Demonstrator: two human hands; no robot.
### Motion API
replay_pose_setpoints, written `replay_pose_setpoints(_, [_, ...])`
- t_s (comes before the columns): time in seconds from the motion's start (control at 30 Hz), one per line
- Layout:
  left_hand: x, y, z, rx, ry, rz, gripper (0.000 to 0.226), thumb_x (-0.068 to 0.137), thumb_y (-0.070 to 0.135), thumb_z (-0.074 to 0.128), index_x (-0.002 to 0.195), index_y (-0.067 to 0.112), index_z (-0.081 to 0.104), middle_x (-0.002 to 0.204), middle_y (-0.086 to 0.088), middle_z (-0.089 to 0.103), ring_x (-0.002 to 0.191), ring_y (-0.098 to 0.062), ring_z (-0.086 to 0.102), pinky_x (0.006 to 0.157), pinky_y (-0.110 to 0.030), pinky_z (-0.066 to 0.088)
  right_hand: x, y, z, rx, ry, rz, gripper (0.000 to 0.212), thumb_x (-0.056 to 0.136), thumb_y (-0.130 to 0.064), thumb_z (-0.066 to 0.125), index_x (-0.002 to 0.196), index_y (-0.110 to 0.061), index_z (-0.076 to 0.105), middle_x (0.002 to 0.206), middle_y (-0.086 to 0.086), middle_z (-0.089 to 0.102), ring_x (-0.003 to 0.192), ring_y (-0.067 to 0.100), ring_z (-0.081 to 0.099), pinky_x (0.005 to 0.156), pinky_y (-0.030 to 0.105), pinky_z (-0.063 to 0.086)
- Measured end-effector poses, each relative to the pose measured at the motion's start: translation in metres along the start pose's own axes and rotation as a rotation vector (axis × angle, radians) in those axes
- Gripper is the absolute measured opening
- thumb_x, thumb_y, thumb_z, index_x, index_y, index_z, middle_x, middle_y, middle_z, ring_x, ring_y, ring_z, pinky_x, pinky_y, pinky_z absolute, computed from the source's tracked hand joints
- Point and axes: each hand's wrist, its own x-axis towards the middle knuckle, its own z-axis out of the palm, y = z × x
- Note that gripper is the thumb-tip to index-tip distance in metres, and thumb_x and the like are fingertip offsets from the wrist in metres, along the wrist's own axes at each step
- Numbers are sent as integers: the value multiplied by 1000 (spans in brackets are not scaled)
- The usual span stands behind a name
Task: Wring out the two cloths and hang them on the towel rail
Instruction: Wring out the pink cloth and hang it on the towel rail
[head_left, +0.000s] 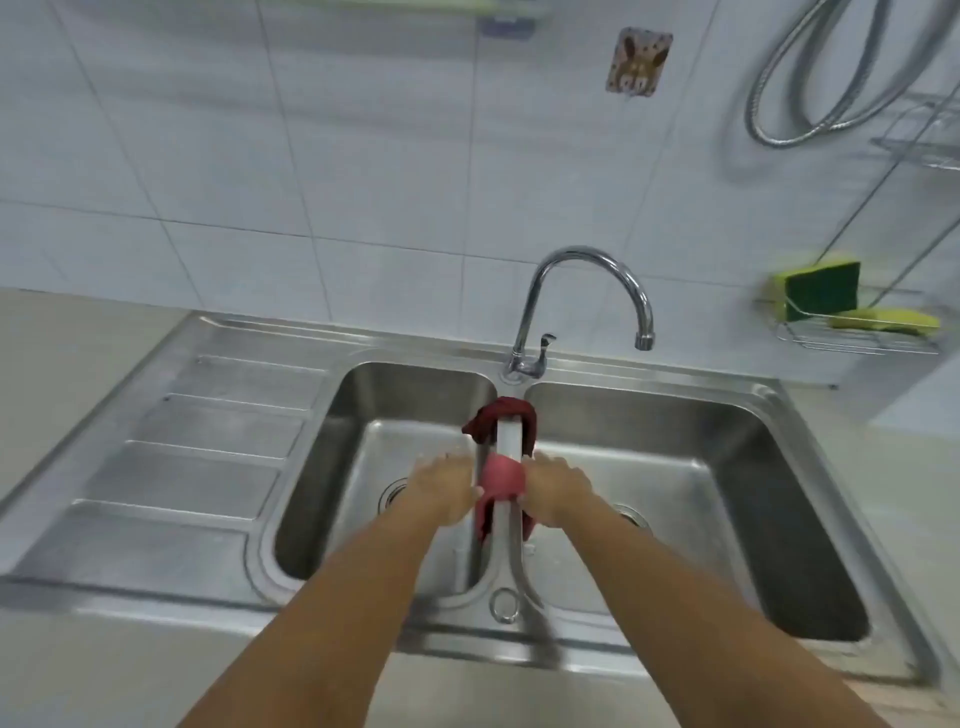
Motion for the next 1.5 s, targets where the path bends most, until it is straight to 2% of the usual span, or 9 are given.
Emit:
replay_pose_setpoints(0.33, [-4, 27, 43, -301, 143, 52, 51, 92, 22, 55, 140, 19, 40, 133, -5, 56, 118, -25, 55, 99, -42, 45, -7, 15, 48, 648, 41, 62, 31, 80, 3, 46, 103, -16, 37, 93, 17, 66, 82, 37, 64, 72, 47, 52])
replay_pose_setpoints(0.53, [-7, 27, 45, -253, 97, 74, 62, 87, 29, 65, 141, 26, 35, 129, -3, 56, 115, -23, 57, 95, -42, 48, -10, 18, 62, 668, 134, 108, 18, 87, -10, 56, 98, -21, 63, 98, 0, 68, 91, 19, 63, 83, 38, 52])
replay_pose_setpoints(0.7, [-7, 33, 49, -103, 156, 92, 36, 88, 35, 62, 122, 23, 53, 112, -4, 51, 103, -23, 55, 86, -38, 49, -17, 16, 65, 574, 195, 56, 15, 92, -25, 52, 96, -31, 65, 103, -11, 64, 102, 14, 51, 89, 35, 39])
replay_pose_setpoints(0.83, [-5, 28, 43, -184, 208, 110, 20, 89, 33, 58, 104, 20, 61, 102, 0, 56, 93, -20, 57, 81, -37, 50, -27, 14, 64, 904, 231, 48, 11, 93, -28, 54, 102, -29, 61, 100, -6, 72, 88, 12, 64, 80, 29, 49])
replay_pose_setpoints(0.93, [-4, 21, 27, -453, 243, 28, 7, 87, 22, 61, 83, 24, 56, 88, 4, 60, 85, -19, 60, 67, -26, 44, -31, 13, 60, 1154, 178, 46, 50, 83, -36, 69, 129, -32, 48, 112, -7, 66, 94, 8, 65, 71, 18, 48])
replay_pose_setpoints(1.03, [-7, 14, 5, -788, 223, -56, 10, 87, 19, 66, 85, 25, 58, 80, 10, 63, 77, -11, 62, 64, -11, 45, -28, 2, 56, 1100, 97, -9, 83, 64, -42, 81, 136, -37, 40, 112, 3, 63, 104, 21, 61, 86, 36, 55])
replay_pose_setpoints(1.17, [-14, 8, -14, -1248, 114, -88, 10, 87, 11, 66, 93, 17, 62, 94, -3, 70, 89, -18, 70, 84, -36, 58, -16, -34, 44, 1175, 202, -15, 98, 53, -42, 87, 135, -42, 34, 115, -1, 60, 104, 19, 61, 88, 39, 56])
replay_pose_setpoints(1.33, [-14, -18, -37, -1262, 336, -248, 24, 85, 11, 68, 105, 14, 56, 101, -7, 66, 90, -20, 67, 83, -37, 56, 4, -72, 25, 1317, 68, 44, 40, 72, -9, 73, 107, -23, 61, 83, 3, 67, 63, 14, 61, 61, 32, 50])
replay_pose_setpoints(1.5, [-15, -64, -39, -1314, 468, -445, 40, 82, 13, 71, 115, 10, 48, 111, -15, 62, 92, -28, 68, 82, -41, 58, 13, -96, 17, 1444, -228, 3, 37, 74, -3, 64, 110, -13, 57, 76, 8, 64, 59, 17, 62, 57, 30, 53])
